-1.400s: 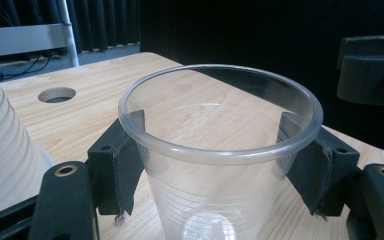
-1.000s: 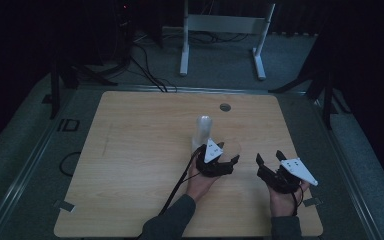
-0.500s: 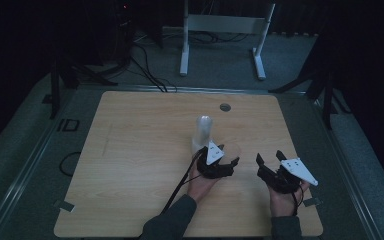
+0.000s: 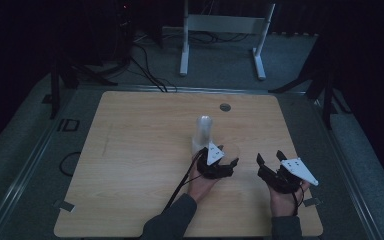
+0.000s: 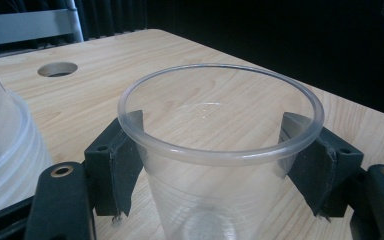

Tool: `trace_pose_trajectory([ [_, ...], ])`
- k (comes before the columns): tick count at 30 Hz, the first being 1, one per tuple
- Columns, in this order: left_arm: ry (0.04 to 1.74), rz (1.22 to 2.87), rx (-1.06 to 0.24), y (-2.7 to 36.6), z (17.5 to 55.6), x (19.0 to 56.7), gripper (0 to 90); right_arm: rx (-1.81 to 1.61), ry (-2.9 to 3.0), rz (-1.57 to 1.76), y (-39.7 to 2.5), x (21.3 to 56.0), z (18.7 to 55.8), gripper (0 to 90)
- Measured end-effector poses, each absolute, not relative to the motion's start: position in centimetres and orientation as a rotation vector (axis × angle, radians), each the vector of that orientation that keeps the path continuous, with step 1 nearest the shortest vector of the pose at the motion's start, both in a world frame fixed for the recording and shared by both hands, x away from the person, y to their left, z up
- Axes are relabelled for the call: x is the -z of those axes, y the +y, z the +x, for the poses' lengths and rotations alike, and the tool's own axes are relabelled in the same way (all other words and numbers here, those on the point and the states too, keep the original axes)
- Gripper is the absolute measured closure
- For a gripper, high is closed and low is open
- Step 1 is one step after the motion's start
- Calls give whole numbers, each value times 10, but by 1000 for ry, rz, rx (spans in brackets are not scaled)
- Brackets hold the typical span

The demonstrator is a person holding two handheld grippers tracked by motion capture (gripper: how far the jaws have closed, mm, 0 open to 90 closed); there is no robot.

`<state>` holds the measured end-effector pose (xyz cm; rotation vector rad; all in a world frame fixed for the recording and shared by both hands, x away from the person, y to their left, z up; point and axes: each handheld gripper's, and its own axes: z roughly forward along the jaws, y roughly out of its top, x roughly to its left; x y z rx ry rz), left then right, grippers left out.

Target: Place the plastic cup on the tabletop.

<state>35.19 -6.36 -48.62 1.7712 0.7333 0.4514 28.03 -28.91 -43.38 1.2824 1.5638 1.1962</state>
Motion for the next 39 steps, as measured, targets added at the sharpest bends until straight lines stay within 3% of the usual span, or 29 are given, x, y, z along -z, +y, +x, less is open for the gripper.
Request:
trace_pose_trajectory([
  [12, 732, 1790, -436, -63, 350, 492, 250, -1196, 1564, 1281, -289, 434, 280, 280],
  [22, 781, 1814, -399, -62, 351, 493, 164, -1194, 1566, 1282, -289, 434, 280, 280],
  [39, 808, 1818, -369, -43, 336, 497, 152, -1192, 1564, 1285, -289, 434, 279, 280],
])
